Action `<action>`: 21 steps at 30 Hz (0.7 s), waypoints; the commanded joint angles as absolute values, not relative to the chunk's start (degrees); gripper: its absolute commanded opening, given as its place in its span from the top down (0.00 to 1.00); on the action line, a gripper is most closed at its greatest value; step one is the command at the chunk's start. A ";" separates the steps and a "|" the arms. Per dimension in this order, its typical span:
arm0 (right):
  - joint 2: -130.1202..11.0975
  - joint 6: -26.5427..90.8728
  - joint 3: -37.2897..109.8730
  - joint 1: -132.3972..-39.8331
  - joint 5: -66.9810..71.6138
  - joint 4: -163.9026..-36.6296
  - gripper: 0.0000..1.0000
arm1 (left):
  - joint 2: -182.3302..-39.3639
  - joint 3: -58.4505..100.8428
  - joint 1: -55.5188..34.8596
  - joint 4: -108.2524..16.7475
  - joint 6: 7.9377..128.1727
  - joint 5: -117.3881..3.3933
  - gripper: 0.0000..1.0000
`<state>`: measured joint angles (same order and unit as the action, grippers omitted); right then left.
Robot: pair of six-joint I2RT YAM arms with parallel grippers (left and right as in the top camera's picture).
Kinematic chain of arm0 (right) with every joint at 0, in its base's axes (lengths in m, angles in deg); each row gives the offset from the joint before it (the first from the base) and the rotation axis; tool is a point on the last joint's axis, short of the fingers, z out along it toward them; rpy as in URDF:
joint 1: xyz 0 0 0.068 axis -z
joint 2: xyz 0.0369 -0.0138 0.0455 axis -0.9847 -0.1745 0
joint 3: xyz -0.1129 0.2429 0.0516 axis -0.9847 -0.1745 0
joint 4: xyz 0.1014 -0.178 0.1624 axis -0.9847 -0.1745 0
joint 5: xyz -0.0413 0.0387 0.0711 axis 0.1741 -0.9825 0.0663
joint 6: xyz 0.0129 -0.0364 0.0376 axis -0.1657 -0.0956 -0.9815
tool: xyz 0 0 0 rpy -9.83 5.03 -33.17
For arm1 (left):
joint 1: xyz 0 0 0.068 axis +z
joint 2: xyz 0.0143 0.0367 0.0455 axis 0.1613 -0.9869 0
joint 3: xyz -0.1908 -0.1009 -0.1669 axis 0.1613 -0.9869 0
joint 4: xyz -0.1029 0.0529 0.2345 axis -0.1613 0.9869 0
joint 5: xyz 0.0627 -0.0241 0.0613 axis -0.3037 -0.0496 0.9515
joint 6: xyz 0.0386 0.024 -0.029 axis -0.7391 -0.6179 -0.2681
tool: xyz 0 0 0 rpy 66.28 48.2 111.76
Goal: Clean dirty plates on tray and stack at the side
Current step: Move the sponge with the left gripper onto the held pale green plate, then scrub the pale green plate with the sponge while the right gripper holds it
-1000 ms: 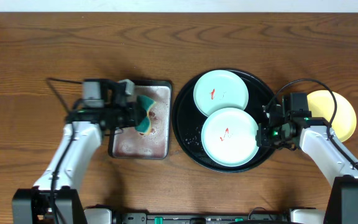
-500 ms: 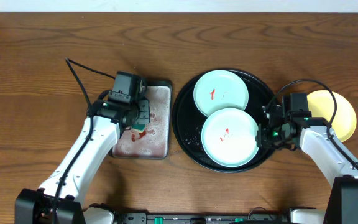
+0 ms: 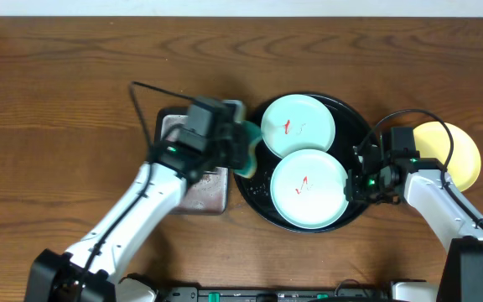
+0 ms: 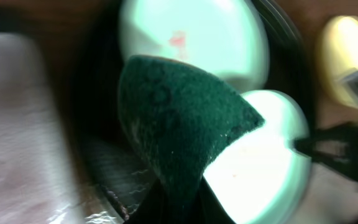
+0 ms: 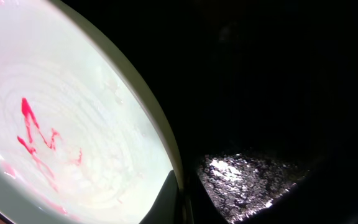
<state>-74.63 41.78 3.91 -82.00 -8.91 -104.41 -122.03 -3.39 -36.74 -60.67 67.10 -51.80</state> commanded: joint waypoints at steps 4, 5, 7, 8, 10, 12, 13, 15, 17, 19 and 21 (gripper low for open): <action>-75.11 42.50 3.78 -84.18 -10.02 -104.47 0.99 | -128.50 -2.63 -48.87 -70.37 77.20 -54.20 0.93; -75.13 42.50 3.78 -84.18 -10.02 -104.47 0.99 | -129.90 -2.63 -50.56 -72.23 77.99 -54.20 0.93; -75.13 42.50 3.78 -84.18 -10.02 -104.50 0.99 | -132.74 -2.63 -53.27 -75.40 79.34 -54.16 0.93; -75.11 42.50 3.78 -84.18 -10.02 -104.50 0.99 | -133.96 -2.63 -54.29 -76.43 79.32 -53.83 0.92; -75.13 42.50 3.78 -84.18 -10.02 -104.50 0.99 | -136.37 -2.63 -56.17 -77.06 80.28 -50.88 0.93; -75.13 42.50 3.78 -84.18 -10.02 -104.52 0.99 | -138.29 -2.63 -57.35 -77.06 80.59 -48.41 0.93; -75.13 42.50 3.78 -84.18 -10.02 -104.52 0.99 | -139.05 -2.63 -57.68 -77.08 80.59 -47.82 0.93; -75.13 42.50 3.78 -84.18 -10.02 -104.50 0.99 | -140.28 -2.63 -57.90 -77.19 80.57 -46.79 0.93; -75.11 42.50 3.78 -84.18 -10.02 -104.47 0.99 | -141.13 -2.63 -57.90 -76.65 80.55 -44.28 0.93; -75.13 42.50 3.78 -84.18 -10.02 -104.50 0.99 | -141.39 -2.63 -57.90 -74.77 80.52 -39.69 0.93; -75.11 42.50 3.78 -84.18 -10.02 -104.52 0.99 | -141.39 -2.63 -57.88 -72.10 80.52 -34.20 0.93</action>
<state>-74.63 41.78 3.91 -83.74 -9.43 -104.36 -141.06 -3.35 -58.16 -74.42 80.04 -44.63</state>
